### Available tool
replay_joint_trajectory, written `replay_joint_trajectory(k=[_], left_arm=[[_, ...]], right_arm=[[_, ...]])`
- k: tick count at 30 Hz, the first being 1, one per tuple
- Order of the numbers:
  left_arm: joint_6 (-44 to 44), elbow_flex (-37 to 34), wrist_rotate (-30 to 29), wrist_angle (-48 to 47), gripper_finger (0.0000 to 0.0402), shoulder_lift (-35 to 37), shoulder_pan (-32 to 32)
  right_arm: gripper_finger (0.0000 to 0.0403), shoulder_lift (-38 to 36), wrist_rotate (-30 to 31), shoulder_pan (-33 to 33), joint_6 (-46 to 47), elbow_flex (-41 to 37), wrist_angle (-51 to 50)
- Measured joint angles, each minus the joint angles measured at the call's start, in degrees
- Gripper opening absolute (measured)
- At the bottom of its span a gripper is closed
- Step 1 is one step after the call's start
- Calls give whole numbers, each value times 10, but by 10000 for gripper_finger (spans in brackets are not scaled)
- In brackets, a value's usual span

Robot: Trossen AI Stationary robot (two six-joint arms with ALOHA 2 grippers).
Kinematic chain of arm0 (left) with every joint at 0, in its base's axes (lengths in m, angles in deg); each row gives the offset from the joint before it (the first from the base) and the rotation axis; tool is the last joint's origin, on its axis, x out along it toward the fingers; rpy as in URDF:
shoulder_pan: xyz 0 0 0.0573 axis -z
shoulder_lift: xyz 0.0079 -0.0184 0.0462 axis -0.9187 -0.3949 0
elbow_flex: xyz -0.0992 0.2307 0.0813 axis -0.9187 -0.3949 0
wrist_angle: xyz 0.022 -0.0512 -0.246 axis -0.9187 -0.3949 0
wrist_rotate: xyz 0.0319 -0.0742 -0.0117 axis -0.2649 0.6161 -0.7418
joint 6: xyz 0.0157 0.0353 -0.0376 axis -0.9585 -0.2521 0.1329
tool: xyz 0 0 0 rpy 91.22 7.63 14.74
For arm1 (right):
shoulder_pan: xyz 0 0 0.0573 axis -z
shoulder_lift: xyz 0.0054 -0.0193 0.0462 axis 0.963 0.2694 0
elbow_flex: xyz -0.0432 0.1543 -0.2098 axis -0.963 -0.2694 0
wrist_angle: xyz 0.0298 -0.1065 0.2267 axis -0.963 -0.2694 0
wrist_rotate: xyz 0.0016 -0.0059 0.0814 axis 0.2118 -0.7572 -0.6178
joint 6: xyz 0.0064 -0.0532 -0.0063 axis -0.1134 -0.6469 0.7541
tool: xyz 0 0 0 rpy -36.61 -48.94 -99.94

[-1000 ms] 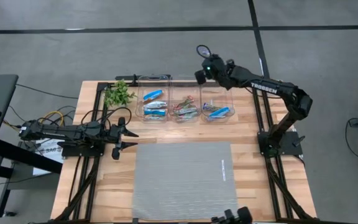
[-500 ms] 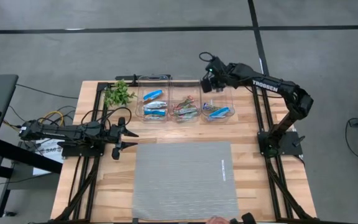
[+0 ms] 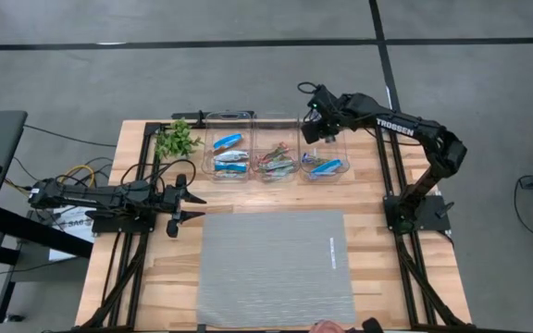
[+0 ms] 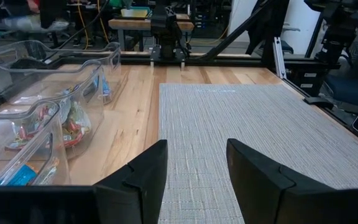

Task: Pick and place Granola Bars by type
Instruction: Put the purple granola bar into the right transparent bin, then return to Home Position

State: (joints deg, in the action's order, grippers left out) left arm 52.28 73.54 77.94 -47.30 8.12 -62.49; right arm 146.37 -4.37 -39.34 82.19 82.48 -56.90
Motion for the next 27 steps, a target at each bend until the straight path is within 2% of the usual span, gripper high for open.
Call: replay_joint_trajectory(k=[11,15,20,24,27], left_arm=[[2,0,0,0,157,0,0],[0,0,0,0,157,0,0],[3,0,0,0,157,0,0],[0,0,0,0,157,0,0],[4,0,0,0,157,0,0]], right_arm=[[191,-1,3,-2,-23,0,14],[217,-33,8,-17,-93,-15,78],[228,-116,-42,-55,-211,-109,216],[226,-189,-79,-93,-213,-209,325],[226,-242,-58,-130,-213,-292,406]])
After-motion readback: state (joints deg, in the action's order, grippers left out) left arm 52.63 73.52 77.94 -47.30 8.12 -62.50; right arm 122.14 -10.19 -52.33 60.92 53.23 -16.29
